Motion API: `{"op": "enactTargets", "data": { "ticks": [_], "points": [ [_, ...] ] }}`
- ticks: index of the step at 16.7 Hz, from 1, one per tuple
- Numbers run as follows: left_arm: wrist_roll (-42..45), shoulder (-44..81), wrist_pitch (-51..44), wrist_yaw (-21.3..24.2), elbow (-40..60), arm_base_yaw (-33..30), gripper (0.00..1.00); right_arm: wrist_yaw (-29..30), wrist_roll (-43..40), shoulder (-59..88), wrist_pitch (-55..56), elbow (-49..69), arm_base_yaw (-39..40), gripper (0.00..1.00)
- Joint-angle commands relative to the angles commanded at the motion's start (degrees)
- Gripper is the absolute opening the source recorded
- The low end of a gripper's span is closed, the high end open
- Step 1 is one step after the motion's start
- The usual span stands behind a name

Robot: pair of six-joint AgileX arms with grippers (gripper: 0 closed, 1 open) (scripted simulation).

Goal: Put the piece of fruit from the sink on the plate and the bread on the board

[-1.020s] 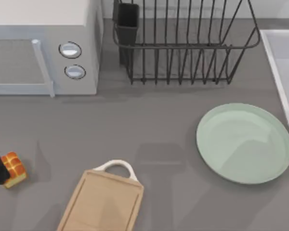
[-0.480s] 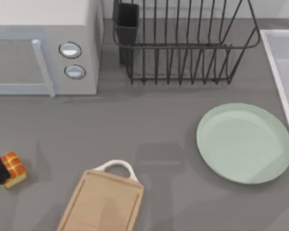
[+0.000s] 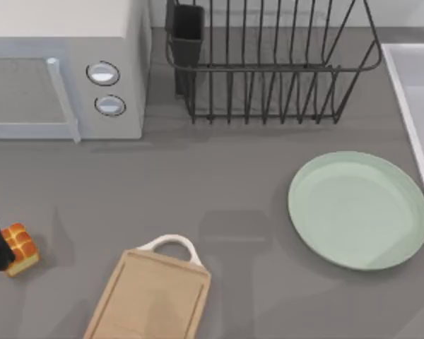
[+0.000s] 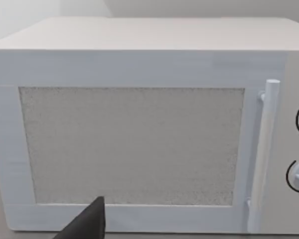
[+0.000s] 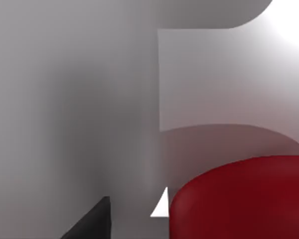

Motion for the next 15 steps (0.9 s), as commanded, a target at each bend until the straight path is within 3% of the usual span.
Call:
{"op": "enactTargets", "data": {
  "ticks": [12,15],
  "points": [
    [0.00,0.00,0.00,0.00,0.00,0.00,1.00,0.00,0.00,0.00,0.00,0.00,0.00,0.02],
    [0.00,0.00,0.00,0.00,0.00,0.00,1.00,0.00,0.00,0.00,0.00,0.00,0.00,0.00]
  ]
}}
